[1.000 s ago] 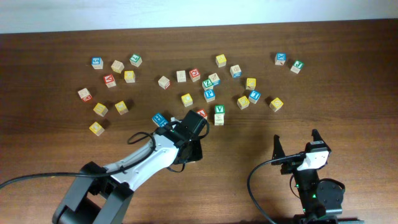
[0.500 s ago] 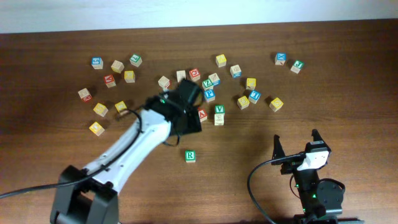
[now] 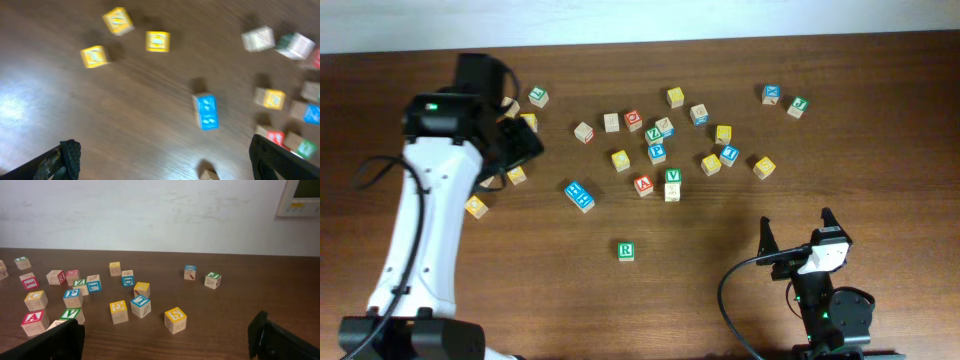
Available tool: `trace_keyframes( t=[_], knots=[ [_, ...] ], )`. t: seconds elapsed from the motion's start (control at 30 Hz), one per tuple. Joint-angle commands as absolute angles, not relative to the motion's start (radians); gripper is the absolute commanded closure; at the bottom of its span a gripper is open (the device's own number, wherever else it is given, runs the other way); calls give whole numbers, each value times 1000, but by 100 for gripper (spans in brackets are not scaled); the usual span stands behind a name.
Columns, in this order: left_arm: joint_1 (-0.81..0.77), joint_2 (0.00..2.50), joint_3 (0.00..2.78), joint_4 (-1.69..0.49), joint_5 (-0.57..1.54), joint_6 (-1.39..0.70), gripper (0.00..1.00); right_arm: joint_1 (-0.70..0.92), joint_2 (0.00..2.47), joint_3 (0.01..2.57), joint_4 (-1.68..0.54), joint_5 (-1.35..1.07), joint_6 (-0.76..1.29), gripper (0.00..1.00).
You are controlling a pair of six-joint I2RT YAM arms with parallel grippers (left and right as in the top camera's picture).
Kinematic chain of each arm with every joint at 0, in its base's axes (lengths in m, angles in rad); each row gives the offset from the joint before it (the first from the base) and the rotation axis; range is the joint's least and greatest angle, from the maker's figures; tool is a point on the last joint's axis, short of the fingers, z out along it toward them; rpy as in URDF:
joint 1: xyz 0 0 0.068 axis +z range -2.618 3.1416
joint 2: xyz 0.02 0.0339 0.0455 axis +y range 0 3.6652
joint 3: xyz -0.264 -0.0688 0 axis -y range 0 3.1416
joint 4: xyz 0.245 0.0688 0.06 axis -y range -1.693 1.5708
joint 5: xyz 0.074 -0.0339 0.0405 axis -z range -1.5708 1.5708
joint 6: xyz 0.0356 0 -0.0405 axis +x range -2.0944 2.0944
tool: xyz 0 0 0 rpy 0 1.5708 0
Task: Spell out RSS
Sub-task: 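Move the left gripper back over the yellow blocks at left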
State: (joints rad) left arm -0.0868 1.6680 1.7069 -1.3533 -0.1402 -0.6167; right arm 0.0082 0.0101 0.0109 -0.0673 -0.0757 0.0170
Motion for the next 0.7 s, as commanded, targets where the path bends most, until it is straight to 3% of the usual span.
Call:
trace_keyframes(
  t=[0.0,0.67],
  knots=[
    [9,1645,1717,-1385,-159,-608,1,13,4,6,-74,-75,11,2],
    [50,1678,1670,-1245,-281,-609,1,13,4,6,-74,-75,11,2]
  ],
)
